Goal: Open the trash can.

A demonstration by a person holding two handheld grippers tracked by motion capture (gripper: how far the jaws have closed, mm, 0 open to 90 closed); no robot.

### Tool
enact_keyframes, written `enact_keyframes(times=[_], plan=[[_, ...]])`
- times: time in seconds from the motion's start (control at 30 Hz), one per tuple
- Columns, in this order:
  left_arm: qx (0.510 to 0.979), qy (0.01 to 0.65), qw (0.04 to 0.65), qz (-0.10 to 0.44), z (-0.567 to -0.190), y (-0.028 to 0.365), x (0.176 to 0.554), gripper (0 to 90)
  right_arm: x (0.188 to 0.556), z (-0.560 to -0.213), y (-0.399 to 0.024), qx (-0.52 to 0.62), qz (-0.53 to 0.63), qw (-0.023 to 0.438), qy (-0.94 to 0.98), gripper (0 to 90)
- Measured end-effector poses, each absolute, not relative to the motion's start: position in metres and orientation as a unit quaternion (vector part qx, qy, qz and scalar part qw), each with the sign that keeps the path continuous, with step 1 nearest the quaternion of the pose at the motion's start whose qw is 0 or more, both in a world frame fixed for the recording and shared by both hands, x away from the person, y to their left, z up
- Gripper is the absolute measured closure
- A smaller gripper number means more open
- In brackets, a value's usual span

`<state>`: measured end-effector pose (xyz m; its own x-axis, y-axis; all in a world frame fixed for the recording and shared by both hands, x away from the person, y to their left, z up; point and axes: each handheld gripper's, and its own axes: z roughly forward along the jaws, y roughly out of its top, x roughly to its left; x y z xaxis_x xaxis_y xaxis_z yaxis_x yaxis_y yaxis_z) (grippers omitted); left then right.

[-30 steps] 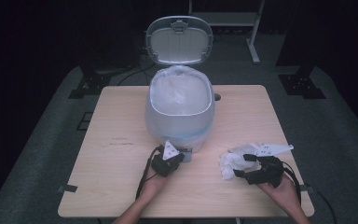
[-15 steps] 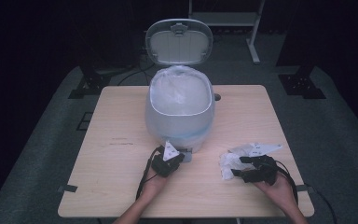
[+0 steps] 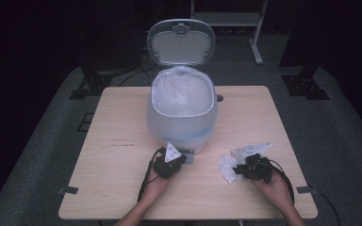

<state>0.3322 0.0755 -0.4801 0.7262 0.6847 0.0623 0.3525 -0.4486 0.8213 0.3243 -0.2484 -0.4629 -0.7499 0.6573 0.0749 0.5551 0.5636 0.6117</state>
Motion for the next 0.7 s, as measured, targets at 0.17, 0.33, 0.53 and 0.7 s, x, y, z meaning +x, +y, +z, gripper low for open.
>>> enact_keyframes(times=[0.17,0.33,0.53,0.7], plan=[[0.828,0.314,0.422,0.195,-0.48,0.076,0.332,87.6,0.319,-0.448,-0.249,0.338,0.335,0.074,0.876,84.9],[0.827,0.315,0.424,0.193,-0.48,0.076,0.333,87.6,0.315,-0.43,-0.25,0.329,0.354,0.076,0.872,84.8],[0.828,0.314,0.421,0.195,-0.48,0.076,0.332,87.6,0.312,-0.407,-0.252,0.324,0.38,0.071,0.863,84.9],[0.829,0.313,0.421,0.195,-0.48,0.076,0.332,87.5,0.312,-0.389,-0.257,0.323,0.397,0.066,0.856,85.0]])
